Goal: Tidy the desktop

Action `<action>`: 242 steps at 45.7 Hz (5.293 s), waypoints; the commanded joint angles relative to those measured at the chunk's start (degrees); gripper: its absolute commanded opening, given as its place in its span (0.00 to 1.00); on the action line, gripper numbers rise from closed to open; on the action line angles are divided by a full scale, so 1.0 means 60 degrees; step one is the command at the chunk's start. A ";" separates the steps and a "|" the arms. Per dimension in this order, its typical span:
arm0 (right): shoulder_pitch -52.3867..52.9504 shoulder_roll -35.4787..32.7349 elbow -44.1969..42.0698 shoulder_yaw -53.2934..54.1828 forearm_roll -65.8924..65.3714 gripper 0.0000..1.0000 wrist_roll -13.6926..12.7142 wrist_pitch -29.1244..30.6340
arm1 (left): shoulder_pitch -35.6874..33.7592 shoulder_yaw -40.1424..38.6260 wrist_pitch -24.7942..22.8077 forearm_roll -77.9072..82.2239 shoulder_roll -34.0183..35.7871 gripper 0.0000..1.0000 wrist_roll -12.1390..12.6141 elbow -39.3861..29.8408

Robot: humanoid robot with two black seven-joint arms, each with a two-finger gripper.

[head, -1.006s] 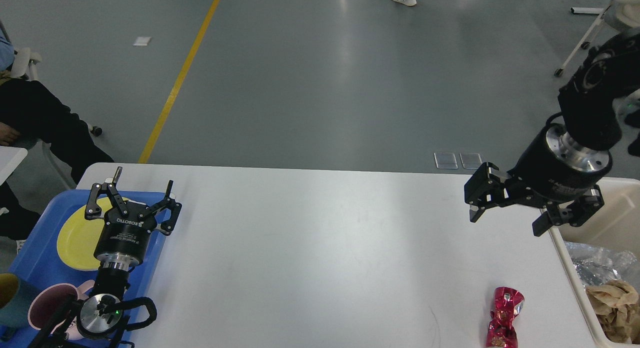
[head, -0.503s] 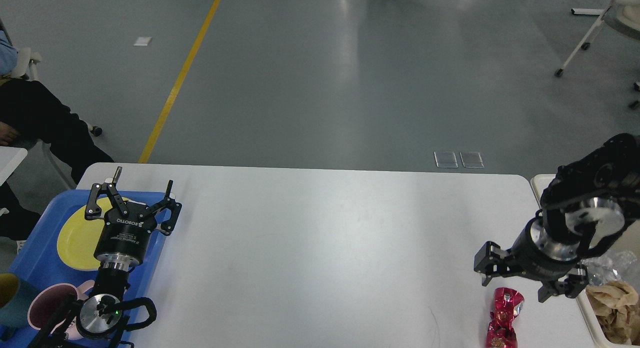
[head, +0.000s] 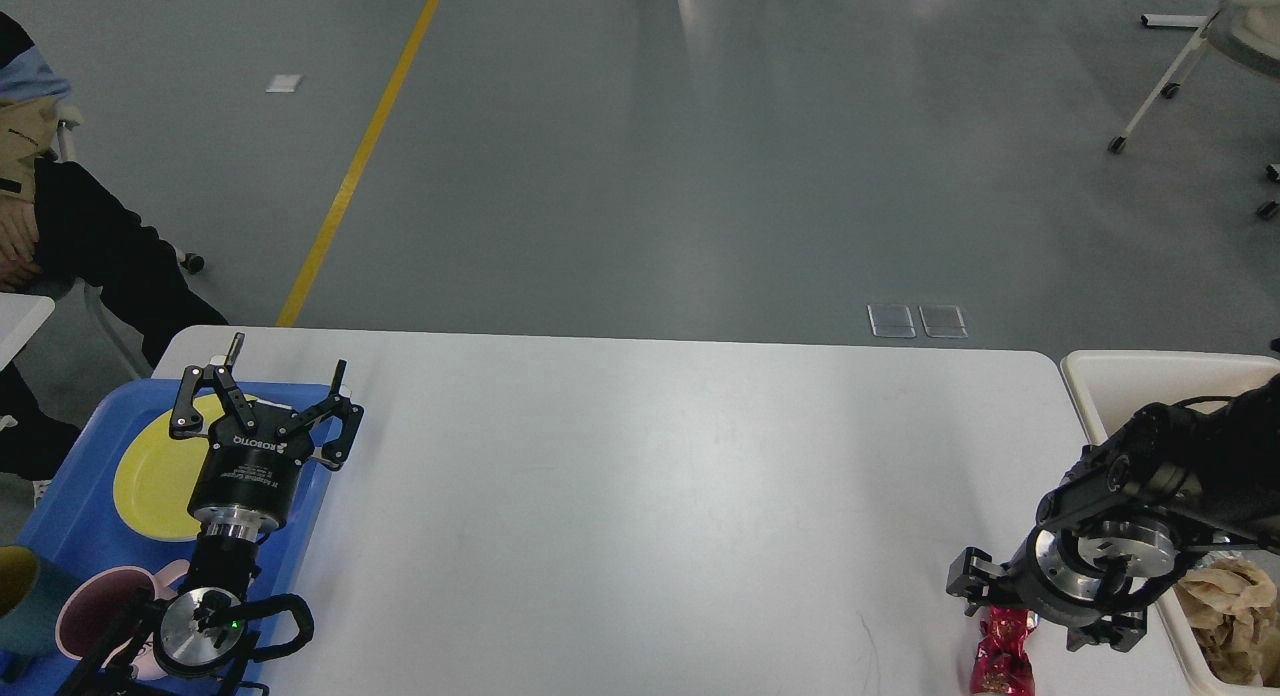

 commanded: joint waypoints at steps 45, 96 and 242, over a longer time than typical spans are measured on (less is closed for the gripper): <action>-0.1536 0.0394 -0.0891 0.0886 0.0016 0.00 -0.0014 -0.1019 | -0.0001 0.0000 0.0002 0.0000 0.0000 0.96 0.0000 -0.0002; 0.9758 0.0438 0.1423 -0.1442 0.1964 0.00 0.0396 0.6598 | -0.0001 0.0000 0.0002 0.0000 0.0000 0.96 0.0001 -0.0002; -0.5183 -0.2419 -0.7791 1.4271 0.1818 1.00 0.0440 -0.1576 | -0.0001 0.0000 0.0002 0.0000 0.0000 0.96 0.0001 -0.0002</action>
